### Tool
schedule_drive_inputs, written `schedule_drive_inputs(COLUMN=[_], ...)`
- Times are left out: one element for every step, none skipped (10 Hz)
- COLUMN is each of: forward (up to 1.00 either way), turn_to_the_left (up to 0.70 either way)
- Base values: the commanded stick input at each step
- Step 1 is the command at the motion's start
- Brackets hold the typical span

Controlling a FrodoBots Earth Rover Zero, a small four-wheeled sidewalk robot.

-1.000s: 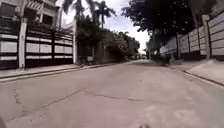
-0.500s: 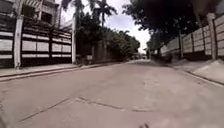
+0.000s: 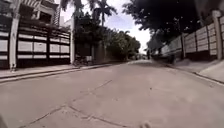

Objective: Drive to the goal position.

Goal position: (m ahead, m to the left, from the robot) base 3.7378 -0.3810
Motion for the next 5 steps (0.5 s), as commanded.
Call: schedule_drive_inputs(forward=[0.7, 0.7, 0.7, 0.7, 0.7], turn_to_the_left=[-0.02, -0.02, -0.02, -0.02, -0.02])
